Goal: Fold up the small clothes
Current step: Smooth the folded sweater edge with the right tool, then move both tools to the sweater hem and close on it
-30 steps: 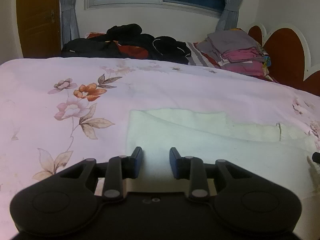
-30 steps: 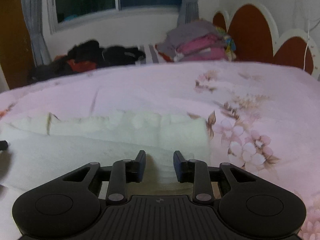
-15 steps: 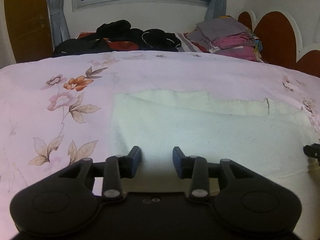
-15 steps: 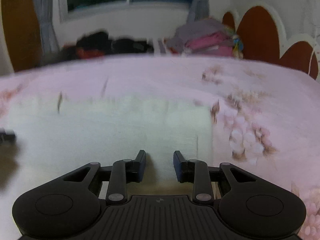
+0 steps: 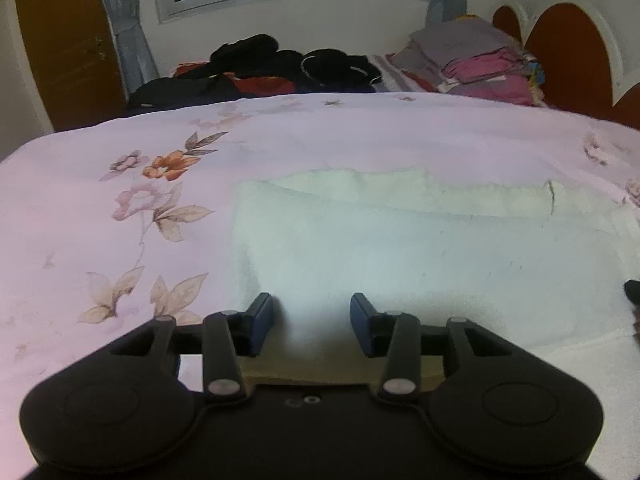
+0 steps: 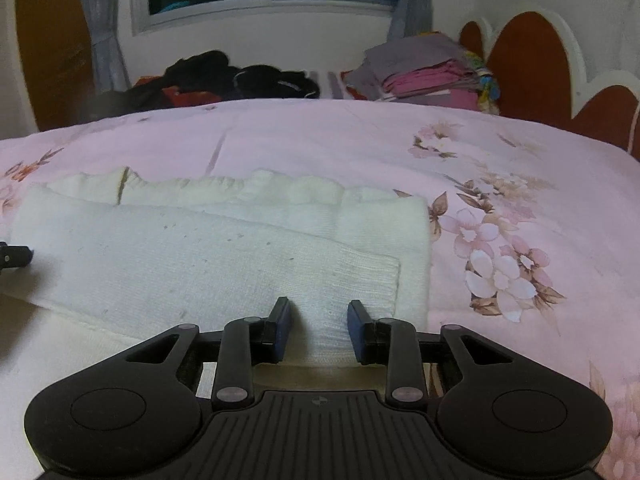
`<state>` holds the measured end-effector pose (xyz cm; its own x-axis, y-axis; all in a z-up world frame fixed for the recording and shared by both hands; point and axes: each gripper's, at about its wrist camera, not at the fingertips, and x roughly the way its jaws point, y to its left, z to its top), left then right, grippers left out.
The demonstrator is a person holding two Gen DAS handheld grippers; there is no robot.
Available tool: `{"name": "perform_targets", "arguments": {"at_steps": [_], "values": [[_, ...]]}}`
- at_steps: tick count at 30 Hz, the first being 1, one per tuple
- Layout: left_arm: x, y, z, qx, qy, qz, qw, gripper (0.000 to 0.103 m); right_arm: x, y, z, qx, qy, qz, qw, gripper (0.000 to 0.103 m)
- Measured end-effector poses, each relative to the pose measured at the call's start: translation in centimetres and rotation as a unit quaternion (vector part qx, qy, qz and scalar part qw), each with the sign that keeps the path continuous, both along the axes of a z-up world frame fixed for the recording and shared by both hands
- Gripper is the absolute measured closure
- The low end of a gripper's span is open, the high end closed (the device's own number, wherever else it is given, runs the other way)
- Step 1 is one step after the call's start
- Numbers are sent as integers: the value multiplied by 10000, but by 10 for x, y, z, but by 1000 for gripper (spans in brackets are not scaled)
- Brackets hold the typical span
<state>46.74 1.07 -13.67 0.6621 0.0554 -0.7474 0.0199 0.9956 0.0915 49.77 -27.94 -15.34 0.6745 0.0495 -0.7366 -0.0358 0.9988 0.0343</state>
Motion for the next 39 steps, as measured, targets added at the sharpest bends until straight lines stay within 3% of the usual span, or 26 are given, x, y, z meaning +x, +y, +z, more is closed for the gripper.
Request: {"name": "perform_targets", "arguments": {"at_steps": [7, 14, 21, 30, 32, 33, 34, 39], "values": [[-24, -9, 13, 206, 17, 224, 9995, 60, 7, -13, 7, 139, 356, 449, 9983, 71], [-64, -8, 39, 189, -150, 240, 9994, 60, -19, -29, 23, 137, 256, 75, 9995, 70], [-114, 2, 61, -91, -196, -43, 9998, 56, -89, -31, 55, 595, 30, 204, 9980, 70], [-180, 22, 57, -460, -115, -469, 9978, 48, -190, 13, 64, 540, 19, 274, 9982, 69], [-199, 29, 57, -489, -116, -561, 9972, 45, -210, 20, 65, 463, 30, 275, 9985, 62], [-208, 34, 56, -479, -113, -593, 9970, 43, -222, 23, 66, 420, 8, 251, 9988, 39], [-217, 38, 56, -470, -113, -623, 9969, 42, -235, 26, 68, 381, -66, 218, 9990, 26], [-257, 65, 50, -578, 25, -663, 9961, 41, -283, 32, 70, 216, -139, 164, 9995, 26]]}}
